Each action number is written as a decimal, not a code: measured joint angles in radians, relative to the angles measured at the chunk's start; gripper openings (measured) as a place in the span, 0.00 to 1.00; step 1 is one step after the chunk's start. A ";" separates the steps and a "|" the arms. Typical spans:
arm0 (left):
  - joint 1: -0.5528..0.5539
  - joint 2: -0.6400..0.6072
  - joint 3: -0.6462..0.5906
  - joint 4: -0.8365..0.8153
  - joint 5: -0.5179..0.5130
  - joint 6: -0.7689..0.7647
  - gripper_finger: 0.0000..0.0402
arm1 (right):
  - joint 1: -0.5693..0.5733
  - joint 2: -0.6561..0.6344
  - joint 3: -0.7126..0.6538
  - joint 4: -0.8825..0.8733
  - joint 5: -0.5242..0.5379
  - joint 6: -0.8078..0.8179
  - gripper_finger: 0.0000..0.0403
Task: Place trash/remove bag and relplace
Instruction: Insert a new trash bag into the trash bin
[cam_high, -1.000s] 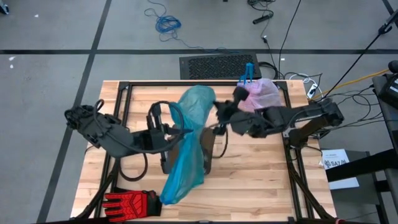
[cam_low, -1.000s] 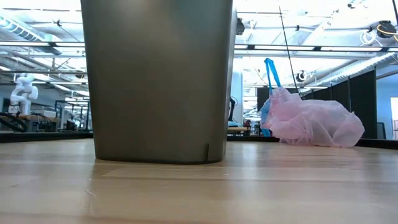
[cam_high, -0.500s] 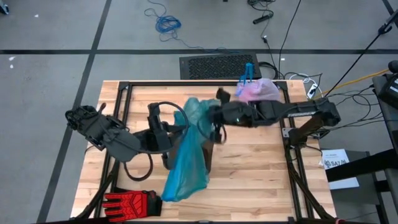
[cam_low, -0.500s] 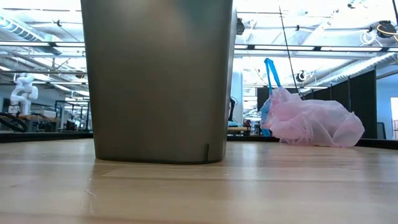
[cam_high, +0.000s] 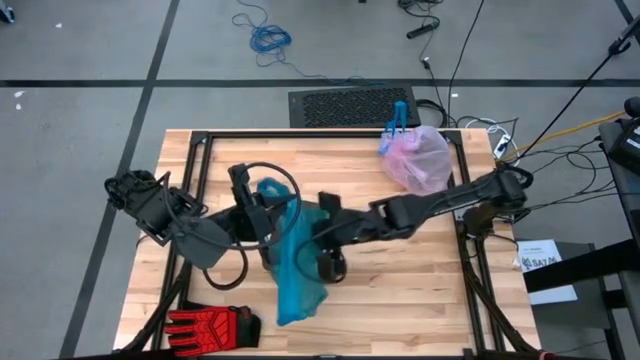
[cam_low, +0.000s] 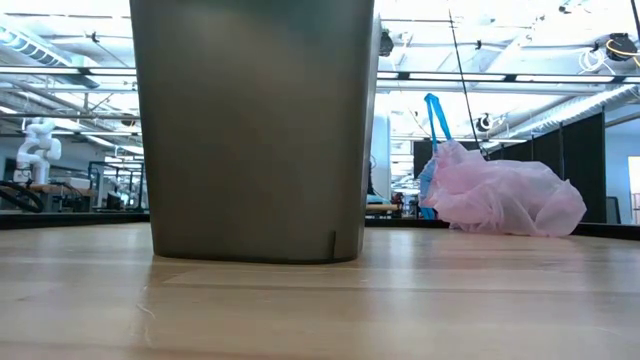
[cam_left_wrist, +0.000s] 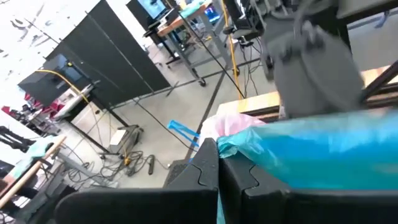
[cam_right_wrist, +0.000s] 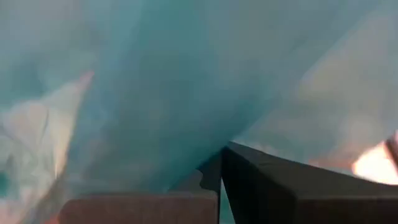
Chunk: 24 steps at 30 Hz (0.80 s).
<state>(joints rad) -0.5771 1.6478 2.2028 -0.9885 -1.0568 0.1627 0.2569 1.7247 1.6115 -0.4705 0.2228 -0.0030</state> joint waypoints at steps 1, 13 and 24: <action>0.000 0.000 0.000 -0.004 0.000 0.000 0.00 | -0.006 0.018 0.000 0.001 -0.014 0.000 0.00; 0.001 0.000 0.000 -0.137 -0.022 -0.129 0.00 | -0.038 -0.027 0.000 -0.074 0.039 0.013 0.00; 0.003 0.000 -0.068 -0.164 -0.050 -0.192 0.00 | 0.121 -0.232 0.000 -0.313 0.062 0.019 0.10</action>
<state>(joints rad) -0.5742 1.6474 2.1346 -1.1522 -1.1064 -0.0293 0.3782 1.4927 1.6115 -0.7831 0.2853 0.0162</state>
